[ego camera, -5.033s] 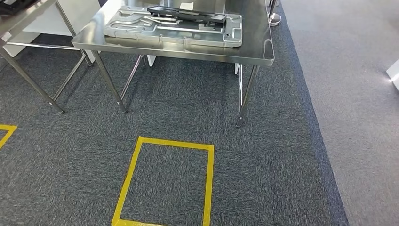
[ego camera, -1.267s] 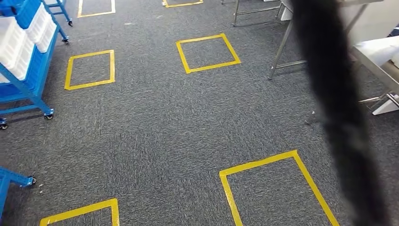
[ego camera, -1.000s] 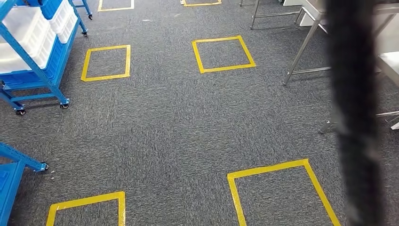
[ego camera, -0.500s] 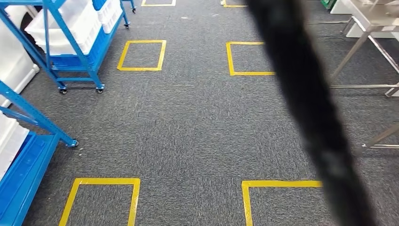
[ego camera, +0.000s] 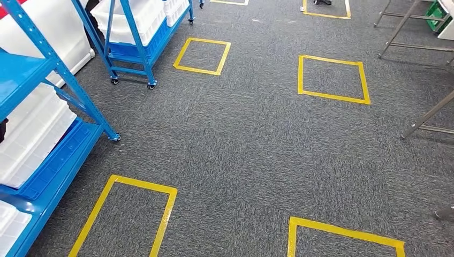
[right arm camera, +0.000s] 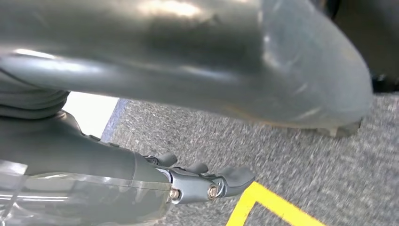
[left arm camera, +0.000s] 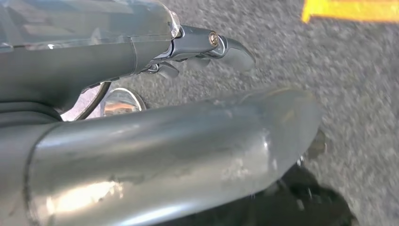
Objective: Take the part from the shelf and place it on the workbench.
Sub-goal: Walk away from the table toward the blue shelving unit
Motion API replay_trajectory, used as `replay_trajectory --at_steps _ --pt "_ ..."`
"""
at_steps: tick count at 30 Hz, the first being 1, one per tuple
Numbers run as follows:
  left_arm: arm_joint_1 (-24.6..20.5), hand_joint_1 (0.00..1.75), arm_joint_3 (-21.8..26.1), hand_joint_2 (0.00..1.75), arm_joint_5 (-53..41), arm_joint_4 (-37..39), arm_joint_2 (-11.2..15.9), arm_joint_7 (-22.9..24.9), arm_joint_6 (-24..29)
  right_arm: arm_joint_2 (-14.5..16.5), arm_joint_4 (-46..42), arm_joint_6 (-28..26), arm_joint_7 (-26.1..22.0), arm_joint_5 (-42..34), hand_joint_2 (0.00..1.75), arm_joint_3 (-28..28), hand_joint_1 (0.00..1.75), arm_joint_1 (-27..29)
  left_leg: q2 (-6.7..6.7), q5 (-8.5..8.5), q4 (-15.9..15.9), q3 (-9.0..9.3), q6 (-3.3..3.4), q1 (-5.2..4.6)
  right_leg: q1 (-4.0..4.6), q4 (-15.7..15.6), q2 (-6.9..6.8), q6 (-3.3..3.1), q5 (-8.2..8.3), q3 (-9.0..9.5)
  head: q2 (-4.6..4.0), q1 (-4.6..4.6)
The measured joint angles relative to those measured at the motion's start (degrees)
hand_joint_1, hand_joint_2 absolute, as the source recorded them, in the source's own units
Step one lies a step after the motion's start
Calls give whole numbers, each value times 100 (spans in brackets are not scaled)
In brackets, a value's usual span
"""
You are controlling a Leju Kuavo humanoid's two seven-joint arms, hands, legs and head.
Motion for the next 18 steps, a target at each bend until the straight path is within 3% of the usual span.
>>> replay_trajectory --at_steps 1,3,5,6,7,8,10,12,13,15,16,18 --pt "3 0 1 0 1 0 -1 0 -1 2 0 0 0 0 0 0 0 -5 -61 32 -34 6 27 20 -16 104 158 33 -88 -38 0 9" --pt "-19 0 2 0 4 -1 -3 -1 -5 2 1 0 1 0 0 -2 0 14 -192 87 -70 -15 70 41 -70 656 564 92 -429 -287 0 27" --pt "-35 0 2 0 9 -1 -4 -2 -9 2 2 0 2 0 0 -13 0 33 -354 116 -65 -55 82 43 -119 1390 719 133 -735 -644 0 33" --pt "-31 0 2 0 10 -1 -4 -2 -11 2 2 0 2 0 0 -20 0 38 -439 123 -60 -63 76 45 -141 1574 736 153 -745 -744 0 33" --pt "-25 0 2 0 11 -1 -3 -1 -12 2 2 0 2 0 0 -26 0 40 -526 127 -49 -66 65 51 -167 1547 745 173 -636 -744 0 33" --pt "-20 0 2 0 13 -1 -4 -1 -13 2 2 0 2 0 0 -29 0 40 -611 125 -33 -66 48 60 -198 1308 772 193 -434 -646 0 32" --pt "-23 0 3 0 14 -1 -5 1 -13 2 4 1 2 1 0 -34 0 50 -776 102 33 -98 -18 75 -260 569 1013 231 -37 -333 0 42" --pt "-42 0 4 0 14 -1 -4 0 -13 2 7 2 3 2 0 -41 0 55 -923 98 96 -175 -116 88 -277 164 1238 213 83 -184 0 51" --pt "-44 0 5 0 14 -1 -3 0 -13 2 9 2 4 6 0 -44 0 50 -991 110 109 -217 -165 98 -255 139 1255 179 61 -183 0 56" --pt "-20 0 14 0 14 -1 -3 1 -14 2 9 2 6 17 0 -45 0 40 -1053 124 119 -270 -235 131 -238 130 1104 85 85 -190 0 54" --pt "-8 0 22 0 14 -1 -3 4 -14 1 9 1 8 27 0 -46 0 39 -948 65 205 -319 -254 133 -231 110 1024 31 99 -187 0 39" --pt "-10 0 38 0 14 -1 -3 9 -15 0 9 1 11 49 0 -46 0 53 -577 -259 732 -554 -266 121 -205 83 840 -52 118 -193 0 0"
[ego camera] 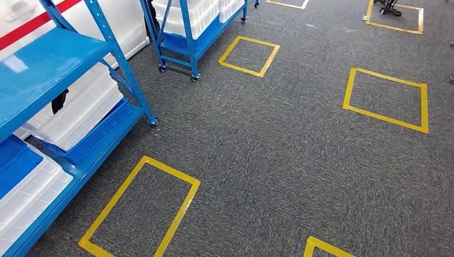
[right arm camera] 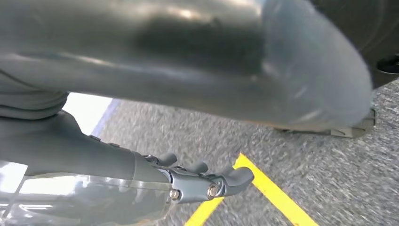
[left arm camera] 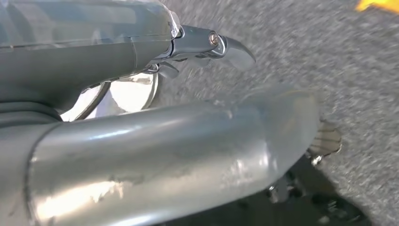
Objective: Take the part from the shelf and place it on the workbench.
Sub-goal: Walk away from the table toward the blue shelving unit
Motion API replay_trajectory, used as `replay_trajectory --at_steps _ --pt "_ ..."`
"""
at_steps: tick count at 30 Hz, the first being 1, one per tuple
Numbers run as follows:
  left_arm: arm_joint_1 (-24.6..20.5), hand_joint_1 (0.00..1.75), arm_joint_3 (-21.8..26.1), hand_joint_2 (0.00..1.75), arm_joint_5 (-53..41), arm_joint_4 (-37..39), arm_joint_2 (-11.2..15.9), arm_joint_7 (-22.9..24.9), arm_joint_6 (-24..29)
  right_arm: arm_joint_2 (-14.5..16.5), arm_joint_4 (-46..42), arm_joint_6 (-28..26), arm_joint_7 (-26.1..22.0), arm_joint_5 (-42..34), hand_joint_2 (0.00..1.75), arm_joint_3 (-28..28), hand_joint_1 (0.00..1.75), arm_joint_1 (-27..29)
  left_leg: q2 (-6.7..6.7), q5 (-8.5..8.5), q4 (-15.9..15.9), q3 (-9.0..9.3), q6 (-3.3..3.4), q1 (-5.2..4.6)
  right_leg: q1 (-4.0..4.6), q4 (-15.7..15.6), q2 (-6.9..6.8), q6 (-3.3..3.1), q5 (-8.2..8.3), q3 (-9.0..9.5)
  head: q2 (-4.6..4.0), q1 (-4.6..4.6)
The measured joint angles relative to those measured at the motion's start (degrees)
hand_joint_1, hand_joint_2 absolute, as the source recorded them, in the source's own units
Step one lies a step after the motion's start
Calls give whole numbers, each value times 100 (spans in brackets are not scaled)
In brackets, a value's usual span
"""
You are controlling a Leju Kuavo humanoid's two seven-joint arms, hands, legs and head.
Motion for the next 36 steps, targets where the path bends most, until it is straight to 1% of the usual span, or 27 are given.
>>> replay_trajectory --at_steps 1,2,3,4,5,6,8,10,11,12,14,16,17,18,19,20,21,23,25,26,27,29,31,33,34,35,36 --pt "-8 0 4 0 1 1 0 2 -1 0 0 0 1 10 0 0 0 9 153 -213 398 -178 -3 -9 27 -2 -95 -26 -2 -9 0 -18" --pt "-15 0 6 0 1 1 -1 2 -3 0 0 0 1 17 0 0 0 16 221 -381 771 -338 -5 -8 53 -2 -197 -38 -5 -16 0 -22" --pt "-15 0 8 0 2 1 -2 2 -5 0 0 0 1 22 0 0 0 18 251 -457 1005 -423 -2 -8 75 -1 -295 -46 -9 -19 0 -20" --pt "-10 0 10 0 3 2 -4 2 -9 0 0 -1 1 26 0 0 0 16 270 -414 1014 -393 8 -9 92 -1 -387 -52 -14 -18 0 -20" --pt "-4 0 14 0 9 1 -5 2 -11 0 0 -1 1 33 0 0 0 11 304 -276 788 -244 27 -14 105 0 -471 -56 -18 -9 0 -20" --pt "-2 0 20 0 17 1 -7 2 -13 0 0 0 1 44 0 0 0 5 382 -89 396 -10 56 -25 115 0 -549 -56 -24 5 0 -20" --pt "-24 0 29 0 32 0 -5 2 -20 1 0 1 1 70 0 0 0 -2 628 148 -356 394 122 -86 140 7 -684 -29 -40 31 0 -18" --pt "-41 0 32 0 33 0 -4 3 -37 1 0 2 1 93 0 0 0 -14 712 183 -608 492 164 -142 148 10 -801 23 -49 47 0 -16" --pt "-35 0 34 0 32 0 -3 4 -45 1 0 2 1 101 0 1 0 -31 645 204 -625 480 183 -147 144 4 -856 53 -47 62 0 -16" --pt "-24 0 36 0 31 1 -5 5 -52 -1 0 2 4 105 0 1 0 -47 583 233 -658 493 207 -134 131 12 -838 87 -59 76 0 -16" --pt "-17 0 39 0 30 1 -8 11 -58 -5 0 2 8 108 0 2 0 -58 466 304 -738 522 275 -94 107 207 -542 145 -224 11 0 -4" --pt "-37 0 39 0 30 0 -10 15 -61 -9 0 2 10 109 0 2 0 -39 340 353 -767 505 323 -73 80 846 -183 178 -606 -292 0 14" --pt "-45 0 38 0 30 0 -11 15 -62 -9 0 2 10 109 0 2 0 -31 266 364 -764 484 329 -75 71 1229 -117 188 -776 -479 0 19" --pt "-44 0 38 0 30 0 -13 15 -63 -9 0 2 10 109 0 2 0 -26 181 373 -761 471 327 -75 62 1505 -96 198 -850 -618 0 20" --pt "-37 0 38 0 30 0 -16 15 -64 -9 0 2 10 109 0 2 0 -22 96 379 -756 467 320 -73 52 1573 -89 205 -797 -661 0 21" --pt "-31 0 39 0 29 0 -19 15 -65 -11 0 2 10 109 0 2 0 -20 5 382 -749 469 310 -68 41 1418 -75 210 -633 -595 0 21" --pt "-28 0 39 0 29 0 -23 15 -66 -13 0 2 10 109 0 2 0 -17 -84 381 -736 473 295 -61 23 1060 -24 214 -394 -435 0 22" --pt "-35 0 39 0 28 0 -28 14 -68 -17 1 2 12 110 0 2 0 0 -238 367 -688 449 241 -58 -12 325 227 216 -61 -116 0 22" --pt "-38 0 39 0 34 0 -28 3 -73 -19 3 -5 20 112 0 2 0 -2 -337 366 -657 399 163 -59 -12 45 369 187 6 -19 0 20" --pt "-33 0 41 0 38 0 -28 -6 -75 -19 4 -17 27 105 0 1 0 -12 -378 373 -660 380 120 -53 6 38 327 154 15 -27 0 21" --pt "-23 0 44 0 42 0 -27 -16 -76 -20 4 -33 35 88 0 -7 0 -25 -382 374 -666 366 85 -42 7 24 276 112 28 -24 0 22" --pt "-16 0 47 0 40 0 -26 -32 -81 -20 3 -57 50 48 0 -39 0 -26 -153 246 -489 276 31 -39 10 -19 180 20 46 -5 0 -2" --pt "-32 0 47 0 32 0 -26 -43 -90 -20 2 -52 56 31 0 -74 0 -4 169 -99 135 -15 1 -47 27 -39 68 -42 43 5 0 -35" --pt "-44 0 46 0 15 1 -28 -45 -98 -21 2 -43 56 30 0 -93 0 13 260 -391 863 -364 -13 -44 56 -33 -35 -65 29 5 0 -41" --pt "-40 0 46 0 7 2 -29 -46 -101 -22 2 -42 55 30 0 -102 0 15 269 -398 1014 -435 -9 -45 69 -31 -72 -70 21 10 0 -41" --pt "-33 0 46 0 1 2 -30 -46 -102 -22 2 -42 54 30 0 -112 0 12 272 -291 941 -393 5 -47 80 -29 -97 -71 12 22 0 -42" --pt "-26 0 46 0 -1 1 -31 -46 -103 -22 2 -41 51 30 0 -122 0 8 275 -94 637 -232 33 -54 91 -30 -117 -68 -2 45 0 -42"
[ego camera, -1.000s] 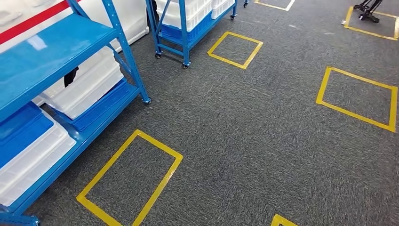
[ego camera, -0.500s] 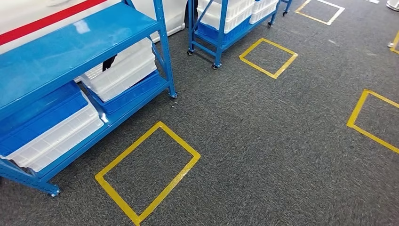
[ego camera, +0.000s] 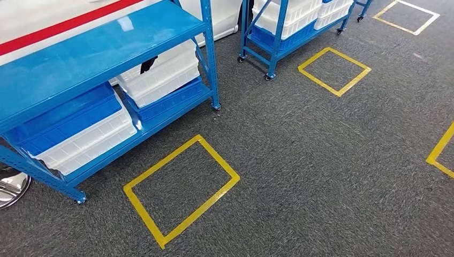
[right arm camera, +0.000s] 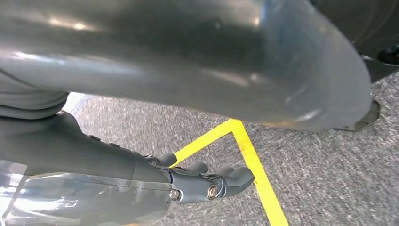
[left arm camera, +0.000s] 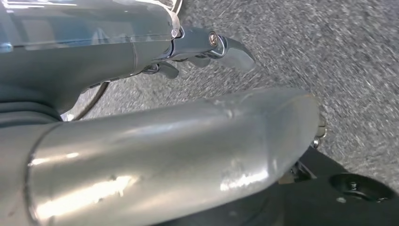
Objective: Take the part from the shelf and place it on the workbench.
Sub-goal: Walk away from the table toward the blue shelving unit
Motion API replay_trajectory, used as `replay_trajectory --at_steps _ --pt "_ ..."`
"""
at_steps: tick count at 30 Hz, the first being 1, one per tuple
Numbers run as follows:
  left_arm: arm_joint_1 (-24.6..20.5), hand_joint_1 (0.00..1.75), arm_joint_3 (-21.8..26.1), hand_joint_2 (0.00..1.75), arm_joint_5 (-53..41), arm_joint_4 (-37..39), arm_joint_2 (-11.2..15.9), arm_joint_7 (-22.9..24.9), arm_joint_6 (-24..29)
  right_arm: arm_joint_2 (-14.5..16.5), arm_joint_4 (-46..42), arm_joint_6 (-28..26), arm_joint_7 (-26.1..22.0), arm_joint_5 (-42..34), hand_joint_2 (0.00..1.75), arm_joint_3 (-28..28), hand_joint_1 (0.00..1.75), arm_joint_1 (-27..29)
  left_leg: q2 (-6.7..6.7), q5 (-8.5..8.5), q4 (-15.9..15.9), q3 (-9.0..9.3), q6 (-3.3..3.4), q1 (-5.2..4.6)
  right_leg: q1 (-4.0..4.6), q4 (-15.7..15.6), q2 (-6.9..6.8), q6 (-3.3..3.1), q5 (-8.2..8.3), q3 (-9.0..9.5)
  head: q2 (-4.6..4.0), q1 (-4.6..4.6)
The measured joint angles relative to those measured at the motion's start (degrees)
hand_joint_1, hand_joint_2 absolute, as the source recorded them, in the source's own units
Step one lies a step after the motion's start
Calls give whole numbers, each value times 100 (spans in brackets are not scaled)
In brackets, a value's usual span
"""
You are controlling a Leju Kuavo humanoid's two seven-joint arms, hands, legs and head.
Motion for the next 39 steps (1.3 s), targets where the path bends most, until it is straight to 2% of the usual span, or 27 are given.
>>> replay_trajectory --at_steps 1,3,5,8,9,11,12,13,14,15,16,17,18,19,22,24,25,27,28,29,30,32,33,34,36,38,39 --pt "4 0 1 0 -1 -1 2 -1 -1 1 1 3 -4 0 0 -9 0 -2 12 202 -425 217 44 -16 5 -2 -18 5 -15 24 0 1" --pt "-4 0 -1 0 -4 -1 10 -5 -5 7 2 17 -14 2 0 -21 0 -10 46 406 -1109 561 122 -59 21 3 -47 40 -51 51 0 4" --pt "-7 0 -2 0 -7 -1 18 -7 -9 11 2 30 -20 5 0 -28 0 -18 60 382 -1276 632 156 -98 17 -1 -63 94 -70 52 0 7" --pt "20 0 -2 0 -10 -1 14 -7 -9 9 2 32 -27 7 0 -43 0 -34 44 419 -1409 744 231 -77 11 77 -55 186 -148 76 0 12" --pt "20 0 -2 0 -13 -1 11 -7 -10 8 2 31 -29 8 0 -50 0 -36 42 433 -1460 795 258 -57 10 273 -38 212 -253 -9 0 22" --pt "13 0 -3 0 -19 -1 9 -6 -18 4 2 28 -33 15 0 -62 0 -27 41 422 -1493 843 292 -45 -9 977 -4 243 -553 -405 0 44" --pt "11 0 -4 0 -23 -1 8 -2 -25 3 2 27 -33 19 0 -66 0 -26 37 403 -1491 862 298 -45 -20 1328 3 258 -649 -634 0 49" --pt "14 0 -4 0 -31 -1 7 4 -34 1 2 27 -33 25 0 -70 0 -23 31 375 -1488 891 298 -45 -33 1535 8 271 -647 -797 0 50" --pt "18 0 -4 0 -39 -1 6 14 -43 -1 2 27 -33 31 0 -74 0 -20 21 340 -1484 931 287 -40 -47 1530 10 283 -521 -860 0 50" --pt "22 0 -4 0 -46 -1 3 27 -50 -3 2 28 -33 37 0 -78 0 -14 9 298 -1476 982 268 -30 -63 1295 10 292 -288 -803 0 51" --pt "27 0 -4 0 -52 -1 -1 40 -55 -6 2 28 -33 46 0 -84 0 -6 -3 248 -1464 1030 241 -21 -80 917 11 299 -23 -672 0 54" --pt "26 0 -4 0 -56 -1 -3 55 -58 -9 3 31 -33 56 0 -92 0 5 -13 190 -1440 1066 205 -24 -79 553 16 300 157 -523 0 63" --pt "25 0 -4 0 -57 -1 -6 69 -61 -10 3 35 -33 66 0 -99 0 9 -19 141 -1423 1089 170 -30 -79 293 24 284 254 -411 0 69" --pt "23 0 -4 0 -58 -1 -7 80 -61 -11 3 38 -34 76 0 -105 0 9 -21 102 -1410 1099 137 -39 -70 166 31 258 261 -355 0 70" --pt "17 0 -4 0 -61 -1 -7 102 -61 -10 2 43 -34 95 0 -110 0 3 -15 26 -1402 1136 55 -32 -50 136 41 139 180 -320 0 56" --pt "17 0 -4 0 -63 -1 -7 110 -61 -9 2 43 -33 101 0 -111 0 14 -1 -148 -1107 1030 4 -15 -56 105 25 59 144 -260 0 34" --pt "21 0 -4 0 -64 -1 -7 113 -61 -9 2 43 -32 103 0 -111 0 19 6 -295 -772 866 -15 -10 -54 96 14 26 120 -228 0 20" --pt "31 0 -4 0 -66 -1 -8 122 -61 -9 2 43 -28 107 0 -112 0 22 8 -572 49 380 -30 -9 -32 93 2 -13 61 -175 0 8" --pt "39 0 -5 0 -66 -1 -9 127 -61 -9 2 43 -27 107 0 -113 0 22 8 -584 302 191 -24 -9 -18 93 5 -22 27 -137 0 8" --pt "48 0 -5 0 -67 -1 -11 132 -61 -9 2 43 -26 107 0 -113 0 22 8 -477 343 98 -6 -11 -3 93 11 -25 -10 -89 0 9" --pt "57 0 -6 0 -67 -1 -13 136 -61 -9 2 43 -25 107 0 -114 0 23 8 -257 156 115 26 -16 12 93 17 -25 -49 -30 0 8" --pt "66 0 -6 0 -67 -1 -9 139 -61 -2 5 44 -23 107 0 -114 0 30 18 245 -549 329 136 -53 33 87 22 -15 -131 84 0 21" --pt "66 0 -6 0 -67 -1 -5 139 -61 4 7 44 -22 107 0 -114 0 31 29 386 -850 436 198 -84 32 82 26 4 -161 116 0 36" --pt "63 0 -6 0 -67 -1 0 140 -61 10 9 44 -20 107 0 -114 0 29 40 432 -1043 508 252 -119 20 68 25 34 -180 127 0 45" --pt "65 0 -6 0 -68 -1 5 142 -61 16 12 45 -16 107 0 -114 0 22 42 396 -1234 582 316 -160 -2 82 16 114 -142 146 0 50" --pt "81 0 -6 0 -68 -1 4 144 -61 18 13 47 -12 107 0 -114 0 20 23 402 -1401 731 351 -138 -12 188 6 180 -129 162 0 49" --pt "85 0 -6 0 -68 -1 3 144 -61 18 13 46 -11 107 0 -114 0 18 17 404 -1459 817 367 -121 -16 327 14 206 -197 109 1 55"
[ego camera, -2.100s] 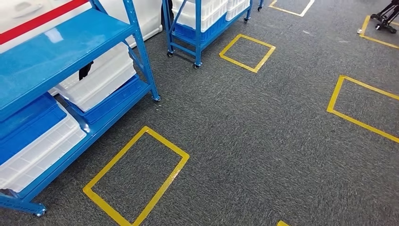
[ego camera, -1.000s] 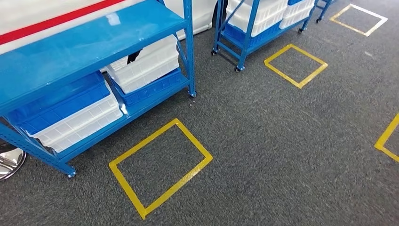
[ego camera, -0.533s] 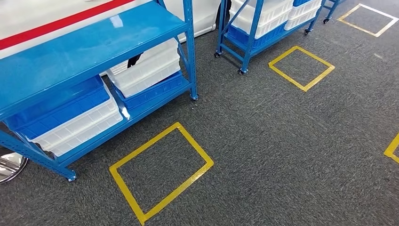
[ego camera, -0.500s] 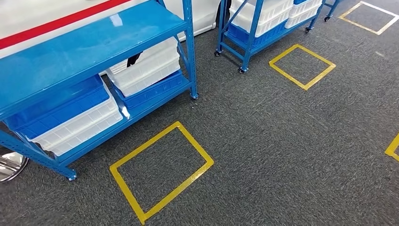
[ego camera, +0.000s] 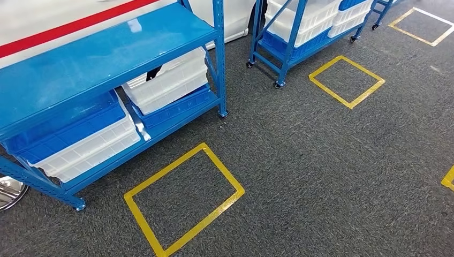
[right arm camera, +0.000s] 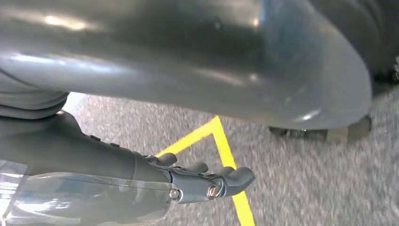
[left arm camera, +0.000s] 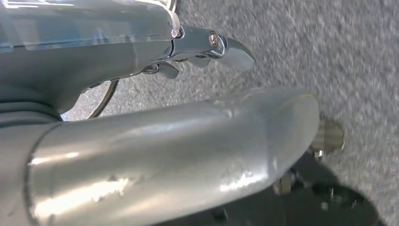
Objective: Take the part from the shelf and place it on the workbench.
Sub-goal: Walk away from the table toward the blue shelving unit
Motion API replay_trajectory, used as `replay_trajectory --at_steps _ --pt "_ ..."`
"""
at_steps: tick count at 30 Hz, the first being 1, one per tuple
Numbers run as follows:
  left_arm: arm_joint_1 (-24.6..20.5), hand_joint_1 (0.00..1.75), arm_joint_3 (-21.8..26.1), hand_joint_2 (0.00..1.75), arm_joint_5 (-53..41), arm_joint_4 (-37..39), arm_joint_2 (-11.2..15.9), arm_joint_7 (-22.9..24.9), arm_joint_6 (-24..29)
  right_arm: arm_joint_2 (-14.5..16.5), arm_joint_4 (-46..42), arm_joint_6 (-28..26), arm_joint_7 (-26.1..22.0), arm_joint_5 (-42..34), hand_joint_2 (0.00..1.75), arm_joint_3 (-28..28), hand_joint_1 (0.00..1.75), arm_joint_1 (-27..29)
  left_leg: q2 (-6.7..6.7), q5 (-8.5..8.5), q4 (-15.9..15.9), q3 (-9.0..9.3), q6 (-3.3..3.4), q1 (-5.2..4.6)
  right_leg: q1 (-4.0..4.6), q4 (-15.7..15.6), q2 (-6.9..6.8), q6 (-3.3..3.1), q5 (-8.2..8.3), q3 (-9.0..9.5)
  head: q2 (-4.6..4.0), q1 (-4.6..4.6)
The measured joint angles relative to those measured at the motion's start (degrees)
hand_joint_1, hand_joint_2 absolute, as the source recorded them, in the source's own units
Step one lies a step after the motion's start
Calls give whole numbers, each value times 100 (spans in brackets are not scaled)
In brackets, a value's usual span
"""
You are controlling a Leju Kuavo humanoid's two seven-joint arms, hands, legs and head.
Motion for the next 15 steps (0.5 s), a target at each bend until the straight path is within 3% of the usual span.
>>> replay_trajectory --at_steps 3,4,5,6,8,9,10,11,14,15 --pt "-8 0 0 0 1 0 -1 1 2 -3 -2 -2 1 0 0 -2 0 -7 -4 -52 -53 129 23 13 -23 914 22 74 -442 -567 0 14" --pt "-7 0 0 0 1 0 -1 1 2 -4 -2 -2 1 0 0 -2 0 -7 -7 -84 -52 161 17 15 -32 1159 22 95 -504 -765 -1 16" --pt "-3 0 0 0 1 0 -3 2 1 -6 -2 -2 1 0 0 -2 0 -6 -11 -120 -51 205 4 20 -38 1222 21 108 -440 -875 -1 18" --pt "2 0 0 0 1 0 -6 3 1 -8 -2 -2 1 0 0 -2 0 -1 -17 -162 -49 262 -15 28 -44 1087 21 113 -253 -886 -1 19" --pt "13 0 0 0 1 0 -18 4 0 -16 -1 -2 2 0 0 -2 0 20 -27 -268 -44 389 -70 47 -52 409 24 100 283 -687 -1 22" --pt "9 0 0 0 1 0 -22 5 0 -20 -1 -1 3 1 0 -4 0 28 -30 -318 -32 433 -106 50 -35 86 24 85 410 -602 -1 26" --pt "-1 0 0 0 1 0 -25 8 0 -22 0 0 3 1 0 -5 0 29 -28 -364 -22 447 -148 48 -18 -113 22 48 484 -550 0 35" --pt "-10 0 0 0 1 0 -25 11 0 -22 0 1 4 3 0 -8 0 28 -25 -397 -8 466 -188 44 -2 -172 23 2 450 -548 0 36" --pt "-30 0 0 0 -4 0 -25 18 -1 -21 0 1 5 14 0 -17 0 28 -17 -464 107 493 -277 45 -6 -217 17 -136 417 -471 2 21" --pt "-33 0 0 0 -8 0 -25 17 -1 -21 0 1 7 18 0 -23 0 32 -14 -516 275 417 -301 51 -10 -236 12 -173 393 -416 2 4"
